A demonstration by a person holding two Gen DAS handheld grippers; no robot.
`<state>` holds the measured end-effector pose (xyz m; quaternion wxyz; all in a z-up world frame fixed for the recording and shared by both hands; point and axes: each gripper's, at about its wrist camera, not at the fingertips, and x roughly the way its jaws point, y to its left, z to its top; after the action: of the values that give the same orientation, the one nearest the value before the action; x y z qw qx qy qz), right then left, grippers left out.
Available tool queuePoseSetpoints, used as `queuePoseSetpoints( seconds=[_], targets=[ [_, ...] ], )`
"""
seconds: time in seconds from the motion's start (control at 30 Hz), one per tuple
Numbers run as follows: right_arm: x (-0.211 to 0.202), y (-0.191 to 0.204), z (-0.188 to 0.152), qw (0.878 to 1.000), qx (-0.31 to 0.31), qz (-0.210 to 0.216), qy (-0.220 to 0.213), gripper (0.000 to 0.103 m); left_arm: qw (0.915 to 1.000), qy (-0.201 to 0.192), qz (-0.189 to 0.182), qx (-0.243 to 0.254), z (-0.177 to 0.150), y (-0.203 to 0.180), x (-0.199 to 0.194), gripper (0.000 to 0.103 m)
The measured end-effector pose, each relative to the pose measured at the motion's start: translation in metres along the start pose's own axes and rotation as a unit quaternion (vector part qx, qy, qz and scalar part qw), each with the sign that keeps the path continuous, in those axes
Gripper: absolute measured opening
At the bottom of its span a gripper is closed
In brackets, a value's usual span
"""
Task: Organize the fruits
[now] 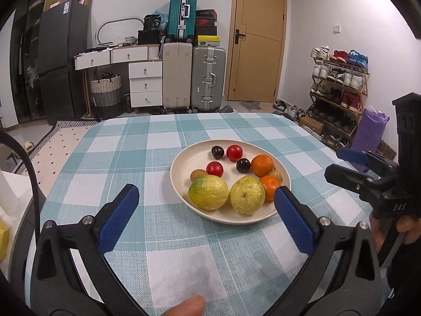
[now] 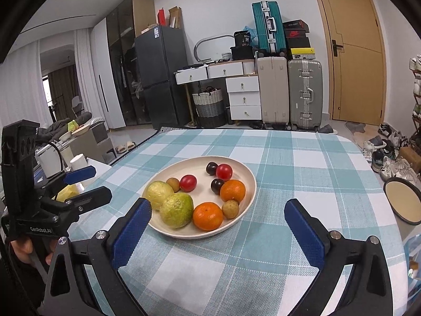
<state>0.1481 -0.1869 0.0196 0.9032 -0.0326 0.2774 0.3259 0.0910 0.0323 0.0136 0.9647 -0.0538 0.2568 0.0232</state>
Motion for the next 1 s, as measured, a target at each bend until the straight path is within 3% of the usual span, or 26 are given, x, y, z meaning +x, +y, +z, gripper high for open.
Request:
queuePoseSetpoints(
  seconds=[1.0],
  targets=[
    [-0.010, 0.022, -0.014, 0.997, -0.057, 0.005, -0.049, 0.103, 0.9998, -0.014, 0.010, -0.014, -0.014, 0.008, 0.013, 0.102]
  ],
)
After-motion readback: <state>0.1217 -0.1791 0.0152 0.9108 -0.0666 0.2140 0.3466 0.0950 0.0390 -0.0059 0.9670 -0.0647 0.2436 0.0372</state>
